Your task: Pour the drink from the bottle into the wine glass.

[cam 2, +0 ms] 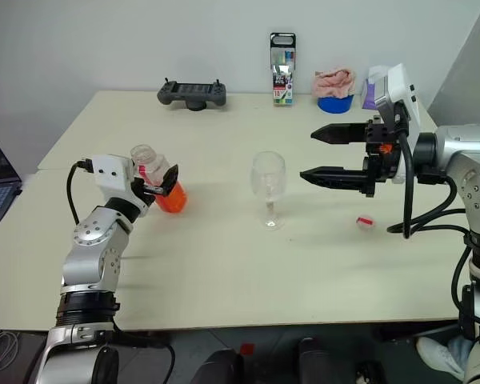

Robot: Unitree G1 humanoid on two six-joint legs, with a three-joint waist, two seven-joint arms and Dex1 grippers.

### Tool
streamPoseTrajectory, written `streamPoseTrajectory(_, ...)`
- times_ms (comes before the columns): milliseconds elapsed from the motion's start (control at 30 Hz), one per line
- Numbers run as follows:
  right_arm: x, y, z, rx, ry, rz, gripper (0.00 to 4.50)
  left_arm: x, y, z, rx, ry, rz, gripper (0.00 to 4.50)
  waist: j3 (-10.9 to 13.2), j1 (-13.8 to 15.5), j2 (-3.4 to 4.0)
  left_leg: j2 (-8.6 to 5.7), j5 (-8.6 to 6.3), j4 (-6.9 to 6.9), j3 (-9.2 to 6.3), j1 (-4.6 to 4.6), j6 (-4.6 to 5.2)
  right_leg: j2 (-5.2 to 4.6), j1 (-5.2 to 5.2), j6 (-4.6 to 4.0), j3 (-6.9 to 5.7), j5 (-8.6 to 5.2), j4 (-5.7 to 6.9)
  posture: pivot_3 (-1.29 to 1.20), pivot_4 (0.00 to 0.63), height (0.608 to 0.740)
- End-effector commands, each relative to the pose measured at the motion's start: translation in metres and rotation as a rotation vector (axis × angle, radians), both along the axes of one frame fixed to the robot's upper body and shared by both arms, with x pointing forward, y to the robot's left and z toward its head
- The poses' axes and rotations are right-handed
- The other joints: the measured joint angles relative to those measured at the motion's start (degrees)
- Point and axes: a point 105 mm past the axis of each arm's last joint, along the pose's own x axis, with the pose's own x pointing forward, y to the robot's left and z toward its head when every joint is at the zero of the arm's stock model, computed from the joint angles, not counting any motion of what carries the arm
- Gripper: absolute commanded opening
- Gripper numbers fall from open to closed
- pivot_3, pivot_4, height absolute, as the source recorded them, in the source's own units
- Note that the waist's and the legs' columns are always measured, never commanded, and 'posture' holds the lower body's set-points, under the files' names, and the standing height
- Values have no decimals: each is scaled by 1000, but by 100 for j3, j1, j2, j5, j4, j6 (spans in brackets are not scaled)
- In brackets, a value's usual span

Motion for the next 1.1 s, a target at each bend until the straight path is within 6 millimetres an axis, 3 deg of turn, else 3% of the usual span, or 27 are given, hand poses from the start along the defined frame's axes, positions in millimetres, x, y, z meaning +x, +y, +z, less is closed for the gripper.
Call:
streamPoseTrajectory(33,-5,0,9,-6,-58,8,4493,0,1,18,-4,-74,-6,4500,0,-1,0,0,0,0,0,0,0,0,0,-3,0,2,0,0,150,740)
streamPoseTrajectory(167,-5,0,7,-10,-55,6,4493,2,-1,19,-4,-77,-8,4500,0,-2,0,-1,0,0,0,-2,0,0,-2,-20,0,12,0,0,150,740)
streamPoseTrajectory(267,-4,1,6,-11,-55,3,4500,2,-1,19,3,-82,-9,3875,0,-2,0,-1,0,1,0,-5,0,0,-3,-19,0,13,-1,0,150,740)
streamPoseTrajectory(433,-5,1,5,-12,-53,-3,4500,1,-2,17,0,-81,-15,2225,0,-1,0,-1,0,1,0,-8,0,0,-7,-20,-1,14,0,0,150,740)
streamPoseTrajectory(467,-5,1,5,-11,-53,-5,4500,2,-1,17,0,-80,-14,2128,0,-1,0,-1,0,2,-1,-9,0,0,-7,-20,-1,14,0,0,150,740)
streamPoseTrajectory(567,-3,-1,3,-5,-60,-32,4500,3,1,19,4,-85,-11,2128,0,0,0,-1,0,3,-1,-11,0,0,-8,-19,-1,14,0,0,150,740)
streamPoseTrajectory(733,1,-10,-3,34,-124,-116,4500,7,-5,42,31,-135,-56,2128,-1,0,-1,-2,1,13,-3,-25,0,2,-17,-13,-3,18,1,0,150,740)
streamPoseTrajectory(800,-2,-14,-7,73,-147,-137,4500,8,-22,59,119,-169,-136,2128,1,7,-3,-2,2,19,-3,-58,-2,3,-47,-5,0,25,5,0,150,740)
streamPoseTrajectory(900,-20,-18,-25,97,-29,-113,4500,7,-55,82,269,-227,-279,2128,2,78,-5,-5,2,19,-14,-70,-2,1,-50,-2,-9,28,3,0,150,740)
streamPoseTrajectory(1100,-26,-16,-39,129,17,-175,4500,7,-98,94,487,-333,-424,2128,1,112,-4,-8,0,16,0,-67,1,-7,-50,0,2,30,-2,0,150,740)
